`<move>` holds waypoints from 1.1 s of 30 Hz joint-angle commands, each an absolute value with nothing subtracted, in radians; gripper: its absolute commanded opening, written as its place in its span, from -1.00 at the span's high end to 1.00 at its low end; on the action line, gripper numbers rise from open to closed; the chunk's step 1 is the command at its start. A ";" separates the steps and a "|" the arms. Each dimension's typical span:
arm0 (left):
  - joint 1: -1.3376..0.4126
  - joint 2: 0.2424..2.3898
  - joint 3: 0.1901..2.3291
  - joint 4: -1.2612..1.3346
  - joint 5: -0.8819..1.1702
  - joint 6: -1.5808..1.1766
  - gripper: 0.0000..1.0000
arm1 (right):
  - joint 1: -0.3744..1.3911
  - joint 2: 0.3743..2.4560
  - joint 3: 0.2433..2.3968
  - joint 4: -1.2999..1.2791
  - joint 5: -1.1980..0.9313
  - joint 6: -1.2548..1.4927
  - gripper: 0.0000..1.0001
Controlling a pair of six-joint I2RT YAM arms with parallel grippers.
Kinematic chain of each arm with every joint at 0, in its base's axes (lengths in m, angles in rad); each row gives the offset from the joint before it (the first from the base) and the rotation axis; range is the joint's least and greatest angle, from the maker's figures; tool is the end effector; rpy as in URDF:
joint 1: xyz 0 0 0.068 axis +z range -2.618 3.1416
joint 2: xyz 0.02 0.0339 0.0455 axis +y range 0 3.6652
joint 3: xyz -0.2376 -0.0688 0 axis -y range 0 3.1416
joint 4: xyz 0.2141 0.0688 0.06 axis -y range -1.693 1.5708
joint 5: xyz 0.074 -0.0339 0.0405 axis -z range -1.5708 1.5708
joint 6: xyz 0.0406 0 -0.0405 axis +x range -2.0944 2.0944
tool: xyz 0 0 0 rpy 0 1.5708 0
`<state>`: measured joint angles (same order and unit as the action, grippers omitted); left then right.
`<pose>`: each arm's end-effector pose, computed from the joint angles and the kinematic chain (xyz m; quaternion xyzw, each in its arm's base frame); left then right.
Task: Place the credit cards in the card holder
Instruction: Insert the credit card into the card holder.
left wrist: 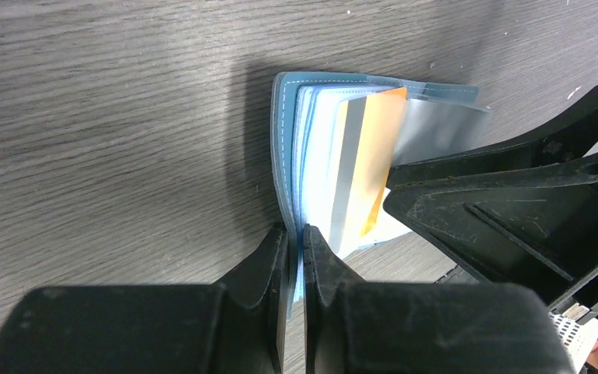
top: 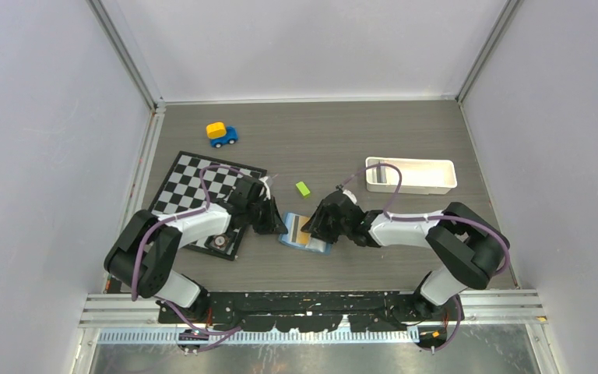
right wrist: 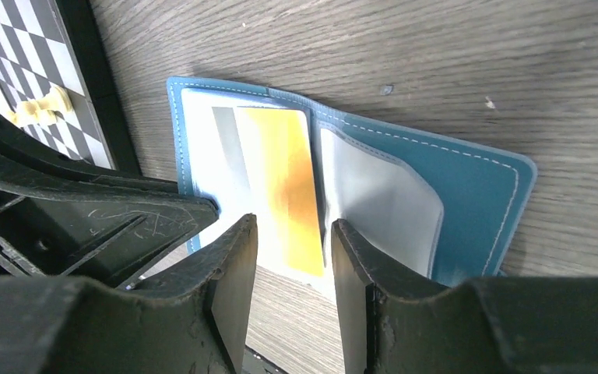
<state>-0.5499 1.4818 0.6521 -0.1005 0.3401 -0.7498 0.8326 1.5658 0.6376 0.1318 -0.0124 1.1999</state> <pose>0.2101 -0.1447 0.1427 -0.0403 0.9361 -0.3156 0.1499 0.1849 0.2040 0.1337 0.1668 0.9108 0.3240 0.1939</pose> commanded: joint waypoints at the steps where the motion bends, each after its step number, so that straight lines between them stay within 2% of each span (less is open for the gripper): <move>1: -0.552 1.454 0.640 -0.102 0.355 -0.739 0.81 | 0.845 1.557 0.642 -0.042 0.085 1.155 0.08; 11: -0.552 1.456 0.635 -0.093 0.360 -0.741 0.81 | 0.858 1.533 0.629 -0.009 0.082 1.150 -0.04; 17: -0.552 1.451 0.629 -0.085 0.374 -0.733 0.77 | 0.858 1.599 0.670 -0.005 0.027 1.141 0.15; 22: -0.552 1.446 0.629 -0.059 0.409 -0.732 0.63 | 0.864 1.620 0.697 -0.005 0.014 1.138 0.29; 27: -0.552 1.429 0.620 -0.037 0.436 -0.731 0.49 | 0.871 1.638 0.726 -0.005 0.014 1.132 0.35; 33: -0.552 1.415 0.613 -0.016 0.454 -0.735 0.41 | 0.879 1.656 0.752 0.029 -0.033 1.127 0.35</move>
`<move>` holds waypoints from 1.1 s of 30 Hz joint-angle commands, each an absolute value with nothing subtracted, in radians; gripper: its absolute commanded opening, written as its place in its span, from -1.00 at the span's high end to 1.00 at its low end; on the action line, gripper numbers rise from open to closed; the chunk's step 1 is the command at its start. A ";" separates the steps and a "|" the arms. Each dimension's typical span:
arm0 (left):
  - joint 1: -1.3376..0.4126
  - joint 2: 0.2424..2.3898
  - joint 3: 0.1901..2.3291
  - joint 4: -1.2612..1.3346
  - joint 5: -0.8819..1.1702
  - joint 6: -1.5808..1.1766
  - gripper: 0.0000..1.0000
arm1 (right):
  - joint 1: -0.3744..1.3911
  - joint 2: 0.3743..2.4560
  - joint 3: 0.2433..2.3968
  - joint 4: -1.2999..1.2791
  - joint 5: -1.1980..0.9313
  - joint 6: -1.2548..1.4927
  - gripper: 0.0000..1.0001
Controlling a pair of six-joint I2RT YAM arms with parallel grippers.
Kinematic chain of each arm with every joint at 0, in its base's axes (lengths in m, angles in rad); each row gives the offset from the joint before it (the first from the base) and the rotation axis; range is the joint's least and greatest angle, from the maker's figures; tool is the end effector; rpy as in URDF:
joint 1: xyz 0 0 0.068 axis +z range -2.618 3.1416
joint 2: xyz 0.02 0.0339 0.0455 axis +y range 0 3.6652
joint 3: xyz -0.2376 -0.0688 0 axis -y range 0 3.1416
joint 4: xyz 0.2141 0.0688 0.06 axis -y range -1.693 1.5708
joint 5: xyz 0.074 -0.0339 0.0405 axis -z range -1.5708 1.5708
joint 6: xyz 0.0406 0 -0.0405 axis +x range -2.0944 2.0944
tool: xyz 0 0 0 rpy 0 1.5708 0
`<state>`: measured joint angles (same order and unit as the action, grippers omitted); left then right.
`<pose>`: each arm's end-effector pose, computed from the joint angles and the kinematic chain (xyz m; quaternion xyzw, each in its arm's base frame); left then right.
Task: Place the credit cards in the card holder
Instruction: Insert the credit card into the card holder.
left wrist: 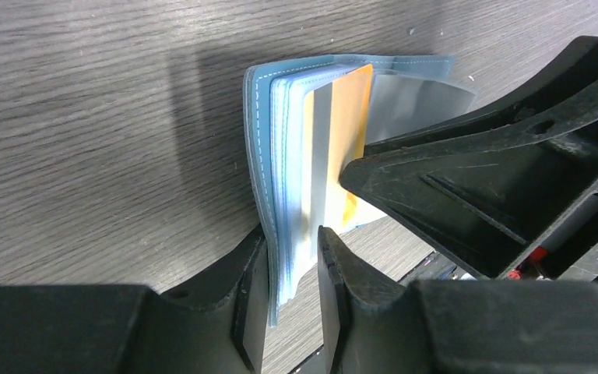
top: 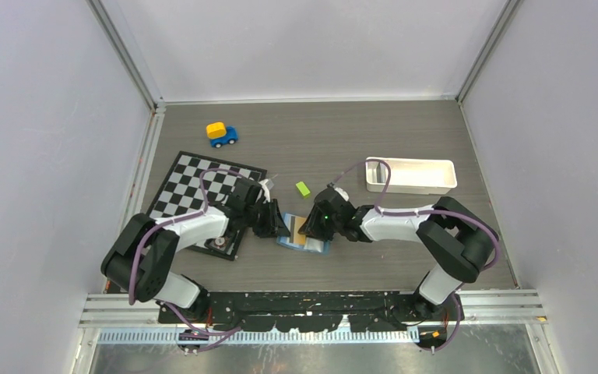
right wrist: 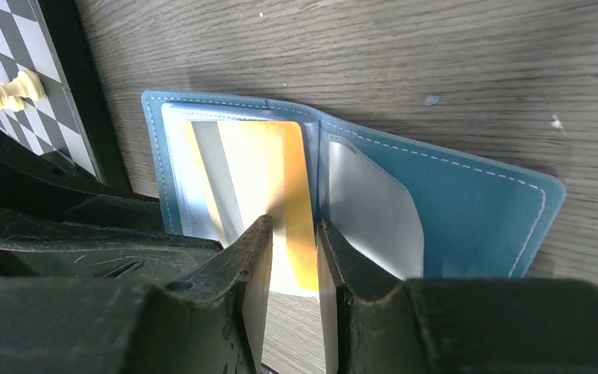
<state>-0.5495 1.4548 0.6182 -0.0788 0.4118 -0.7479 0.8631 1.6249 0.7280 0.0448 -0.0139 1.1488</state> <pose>0.2032 -0.1435 0.1426 -0.0263 0.9287 -0.3446 0.1341 0.1873 0.2198 0.1346 0.1308 0.9269 0.3005 0.1827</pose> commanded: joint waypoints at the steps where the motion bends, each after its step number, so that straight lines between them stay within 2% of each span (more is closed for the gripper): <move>1: -0.552 1.411 0.613 -0.012 0.457 -0.735 0.41 | 0.880 1.657 0.753 0.037 -0.037 1.127 0.34; 9: -0.552 1.402 0.610 -0.005 0.470 -0.740 0.39 | 0.881 1.639 0.734 0.109 -0.066 1.192 0.30; 21: -0.552 1.372 0.569 0.054 0.480 -0.778 0.41 | 0.884 1.660 0.730 0.172 -0.060 1.343 0.47; 29: -0.552 1.366 0.556 0.082 0.491 -0.800 0.43 | 0.908 1.707 0.760 0.213 -0.089 1.367 0.41; 33: -0.552 1.350 0.549 0.087 0.474 -0.810 0.52 | 0.912 1.691 0.769 0.147 -0.057 1.337 0.32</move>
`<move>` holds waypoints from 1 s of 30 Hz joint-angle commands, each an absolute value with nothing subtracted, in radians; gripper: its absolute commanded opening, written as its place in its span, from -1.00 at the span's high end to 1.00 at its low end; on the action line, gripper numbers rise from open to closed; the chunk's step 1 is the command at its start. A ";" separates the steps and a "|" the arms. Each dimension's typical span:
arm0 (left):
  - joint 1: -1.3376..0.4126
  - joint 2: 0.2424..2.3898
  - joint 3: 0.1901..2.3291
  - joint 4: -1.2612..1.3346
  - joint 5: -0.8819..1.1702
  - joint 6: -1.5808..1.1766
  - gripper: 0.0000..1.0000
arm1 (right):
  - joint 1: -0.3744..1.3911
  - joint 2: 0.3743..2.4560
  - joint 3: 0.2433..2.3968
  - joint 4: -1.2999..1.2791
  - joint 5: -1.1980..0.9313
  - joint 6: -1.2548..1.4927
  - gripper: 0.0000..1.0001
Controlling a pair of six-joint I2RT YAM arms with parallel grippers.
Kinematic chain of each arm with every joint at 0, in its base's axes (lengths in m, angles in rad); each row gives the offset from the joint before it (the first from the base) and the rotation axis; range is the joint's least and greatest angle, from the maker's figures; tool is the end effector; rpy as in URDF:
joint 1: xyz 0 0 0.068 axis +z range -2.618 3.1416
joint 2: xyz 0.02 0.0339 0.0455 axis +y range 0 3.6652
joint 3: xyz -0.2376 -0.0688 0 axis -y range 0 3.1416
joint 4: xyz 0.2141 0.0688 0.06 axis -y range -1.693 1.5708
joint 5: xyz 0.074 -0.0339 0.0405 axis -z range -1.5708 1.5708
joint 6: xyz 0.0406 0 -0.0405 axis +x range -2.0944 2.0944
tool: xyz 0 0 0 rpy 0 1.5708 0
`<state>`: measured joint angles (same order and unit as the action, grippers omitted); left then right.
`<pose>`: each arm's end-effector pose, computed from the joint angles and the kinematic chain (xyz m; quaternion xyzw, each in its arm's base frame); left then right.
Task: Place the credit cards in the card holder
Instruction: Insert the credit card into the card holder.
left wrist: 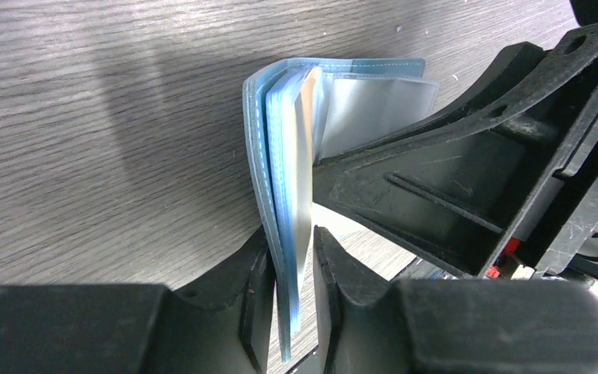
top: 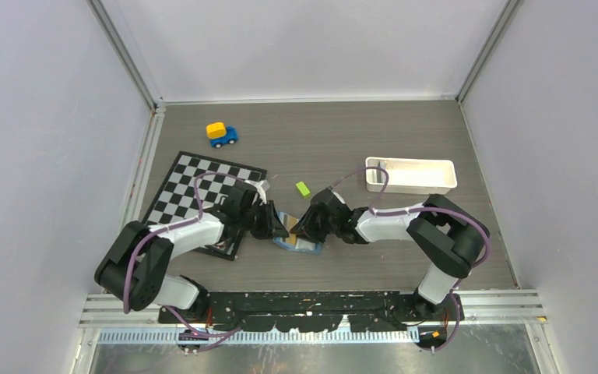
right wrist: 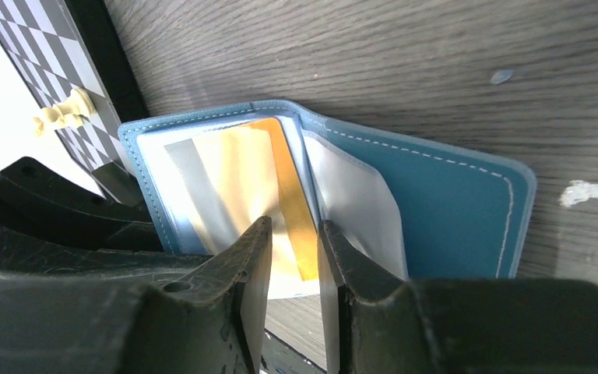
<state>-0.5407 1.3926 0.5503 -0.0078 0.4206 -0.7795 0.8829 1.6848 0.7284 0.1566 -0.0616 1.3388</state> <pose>0.1959 -0.1370 0.1441 -0.0359 0.9174 -0.3658 0.1526 0.1881 0.2328 0.1271 0.1980 0.9048 0.3495 0.1413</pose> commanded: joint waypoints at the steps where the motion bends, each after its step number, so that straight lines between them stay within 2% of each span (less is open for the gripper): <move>1: -0.552 1.343 0.548 0.080 0.464 -0.810 0.55 | 0.913 1.683 0.773 0.114 -0.041 1.322 0.30; 5: -0.552 1.316 0.540 0.068 0.435 -0.807 0.61 | 0.916 1.649 0.756 0.070 -0.003 1.293 0.24; 17: -0.552 1.329 0.546 0.078 0.473 -0.803 0.53 | 0.916 1.705 0.712 0.313 -0.116 1.363 0.31; 23: -0.552 1.264 0.550 0.046 0.448 -0.781 0.35 | 0.916 1.664 0.691 0.226 -0.051 1.360 0.31; 30: -0.551 1.199 0.554 -0.033 0.379 -0.756 0.35 | 0.915 1.652 0.688 0.180 -0.028 1.354 0.32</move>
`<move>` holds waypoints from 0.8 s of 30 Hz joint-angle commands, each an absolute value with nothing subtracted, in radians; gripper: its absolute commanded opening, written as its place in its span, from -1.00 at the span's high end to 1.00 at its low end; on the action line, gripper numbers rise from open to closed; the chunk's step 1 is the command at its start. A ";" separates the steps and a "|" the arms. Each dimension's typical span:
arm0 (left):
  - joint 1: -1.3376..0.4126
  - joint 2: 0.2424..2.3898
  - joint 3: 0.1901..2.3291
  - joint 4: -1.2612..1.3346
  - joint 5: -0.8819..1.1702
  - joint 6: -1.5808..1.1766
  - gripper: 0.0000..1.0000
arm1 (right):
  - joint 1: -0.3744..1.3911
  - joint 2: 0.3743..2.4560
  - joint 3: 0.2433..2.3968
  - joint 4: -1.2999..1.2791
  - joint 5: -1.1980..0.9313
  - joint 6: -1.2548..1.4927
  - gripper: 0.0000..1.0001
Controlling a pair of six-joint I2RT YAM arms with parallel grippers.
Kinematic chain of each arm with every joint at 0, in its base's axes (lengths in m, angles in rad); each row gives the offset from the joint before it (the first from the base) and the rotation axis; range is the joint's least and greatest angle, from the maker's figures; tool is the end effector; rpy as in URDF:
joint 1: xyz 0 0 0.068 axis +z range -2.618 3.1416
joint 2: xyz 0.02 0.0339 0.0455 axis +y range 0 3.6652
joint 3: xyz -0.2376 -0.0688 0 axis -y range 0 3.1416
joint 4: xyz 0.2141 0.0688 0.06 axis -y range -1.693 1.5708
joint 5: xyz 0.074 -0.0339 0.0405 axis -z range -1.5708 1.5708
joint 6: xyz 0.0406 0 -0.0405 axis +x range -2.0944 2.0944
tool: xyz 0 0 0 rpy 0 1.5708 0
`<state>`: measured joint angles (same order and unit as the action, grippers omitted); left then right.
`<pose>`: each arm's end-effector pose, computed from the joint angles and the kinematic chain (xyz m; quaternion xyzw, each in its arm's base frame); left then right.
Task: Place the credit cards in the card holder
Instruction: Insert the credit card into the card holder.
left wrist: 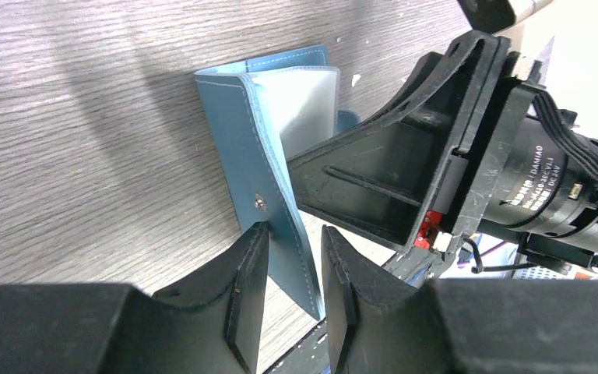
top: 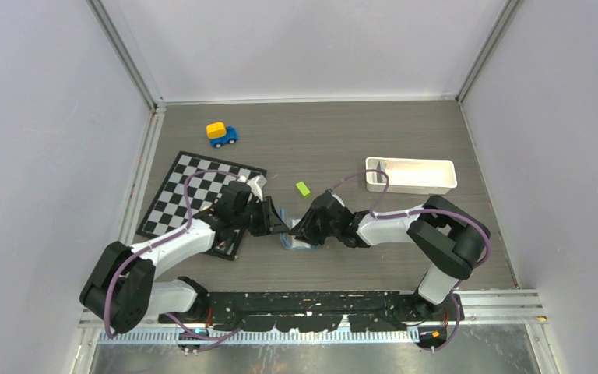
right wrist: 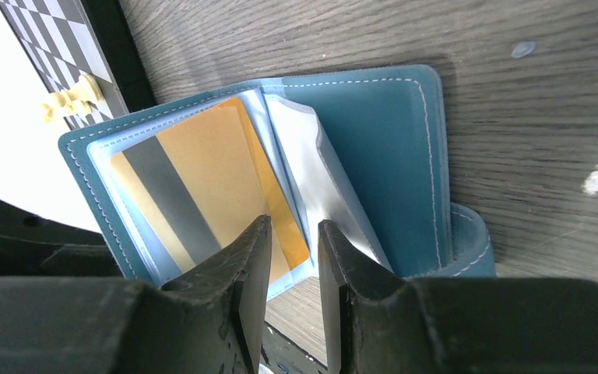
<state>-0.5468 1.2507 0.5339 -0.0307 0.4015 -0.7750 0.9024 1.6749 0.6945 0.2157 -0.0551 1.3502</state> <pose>0.1863 -0.1320 0.1679 -0.0230 0.9013 -0.3849 0.1974 0.1819 0.2340 0.1261 0.1936 0.8990 0.3649 0.1457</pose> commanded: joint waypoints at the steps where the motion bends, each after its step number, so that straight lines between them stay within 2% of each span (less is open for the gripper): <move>1: -0.552 1.191 0.553 -0.034 0.375 -0.758 0.36 | 0.916 1.652 0.689 0.178 -0.028 1.353 0.32; 6: -0.551 1.189 0.553 -0.042 0.371 -0.755 0.39 | 0.915 1.655 0.690 0.169 -0.026 1.351 0.32; 15: -0.551 1.195 0.543 -0.017 0.382 -0.758 0.60 | 0.916 1.654 0.689 0.157 -0.023 1.349 0.32; 24: -0.550 1.202 0.524 0.037 0.402 -0.768 0.68 | 0.915 1.653 0.691 0.146 -0.021 1.350 0.32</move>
<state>-0.5476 1.2068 0.5335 -0.0467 0.3771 -0.7738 0.9043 1.6688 0.6945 0.2005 -0.0494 1.3502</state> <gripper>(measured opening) 0.170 0.338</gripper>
